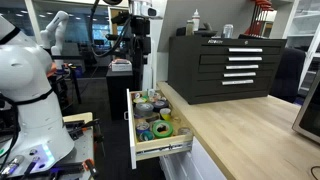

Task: Remove the green masking tape from the open drawer and place it on the countertop

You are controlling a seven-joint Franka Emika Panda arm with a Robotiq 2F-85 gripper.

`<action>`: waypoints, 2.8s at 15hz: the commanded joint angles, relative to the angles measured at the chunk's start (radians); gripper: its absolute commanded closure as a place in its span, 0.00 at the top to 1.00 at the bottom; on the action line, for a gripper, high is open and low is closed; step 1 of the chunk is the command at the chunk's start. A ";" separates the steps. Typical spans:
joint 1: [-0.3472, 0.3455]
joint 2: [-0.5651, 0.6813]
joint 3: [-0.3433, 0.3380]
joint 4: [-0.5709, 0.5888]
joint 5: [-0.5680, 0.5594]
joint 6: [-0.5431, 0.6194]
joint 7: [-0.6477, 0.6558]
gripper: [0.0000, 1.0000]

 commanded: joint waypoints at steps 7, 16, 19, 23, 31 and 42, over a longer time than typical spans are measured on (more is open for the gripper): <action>0.001 0.000 -0.001 0.002 -0.001 -0.002 0.001 1.00; -0.004 0.002 0.010 -0.010 -0.020 0.007 0.012 1.00; 0.009 0.037 0.017 -0.022 -0.017 0.047 -0.005 1.00; 0.028 0.130 0.026 -0.044 -0.005 0.169 -0.025 1.00; 0.034 0.242 0.033 -0.053 -0.003 0.272 -0.020 1.00; 0.039 0.332 0.039 -0.133 -0.009 0.418 -0.028 1.00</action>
